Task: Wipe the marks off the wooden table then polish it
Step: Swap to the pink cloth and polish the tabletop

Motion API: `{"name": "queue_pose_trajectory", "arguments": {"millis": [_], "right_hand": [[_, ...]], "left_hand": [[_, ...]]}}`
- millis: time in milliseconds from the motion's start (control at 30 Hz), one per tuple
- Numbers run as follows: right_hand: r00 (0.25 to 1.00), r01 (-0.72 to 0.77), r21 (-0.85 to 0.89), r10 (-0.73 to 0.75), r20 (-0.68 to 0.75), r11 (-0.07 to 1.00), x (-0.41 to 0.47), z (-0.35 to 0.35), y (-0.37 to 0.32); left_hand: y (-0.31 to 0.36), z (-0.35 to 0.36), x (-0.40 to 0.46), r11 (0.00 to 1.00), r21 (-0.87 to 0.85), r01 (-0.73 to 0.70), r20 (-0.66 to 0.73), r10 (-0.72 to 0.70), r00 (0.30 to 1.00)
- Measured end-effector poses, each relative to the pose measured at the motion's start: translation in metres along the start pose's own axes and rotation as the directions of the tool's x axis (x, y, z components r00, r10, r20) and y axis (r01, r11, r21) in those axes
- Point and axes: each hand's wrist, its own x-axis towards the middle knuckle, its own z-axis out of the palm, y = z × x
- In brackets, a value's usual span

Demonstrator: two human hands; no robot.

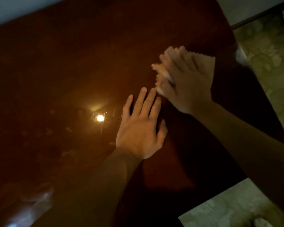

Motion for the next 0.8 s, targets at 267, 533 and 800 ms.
{"name": "queue_pose_trajectory", "arguments": {"millis": [267, 533, 800], "right_hand": [[0.959, -0.271, 0.047, 0.274, -0.070, 0.961, 0.033, -0.003, 0.012], [0.981, -0.190, -0.012, 0.190, -0.044, 0.982, 0.037, -0.001, 0.003], [0.931, -0.344, 0.063, 0.349, -0.108, 0.937, 0.044, 0.001, 0.002]], "left_hand": [[-0.002, 0.002, 0.000, 1.000, -0.004, -0.007, -0.028, 0.007, 1.000], [-0.001, 0.002, 0.001, 1.000, 0.016, -0.006, -0.017, 0.006, 1.000], [-0.001, 0.002, 0.001, 1.000, 0.011, -0.008, -0.017, 0.008, 1.000]]}}
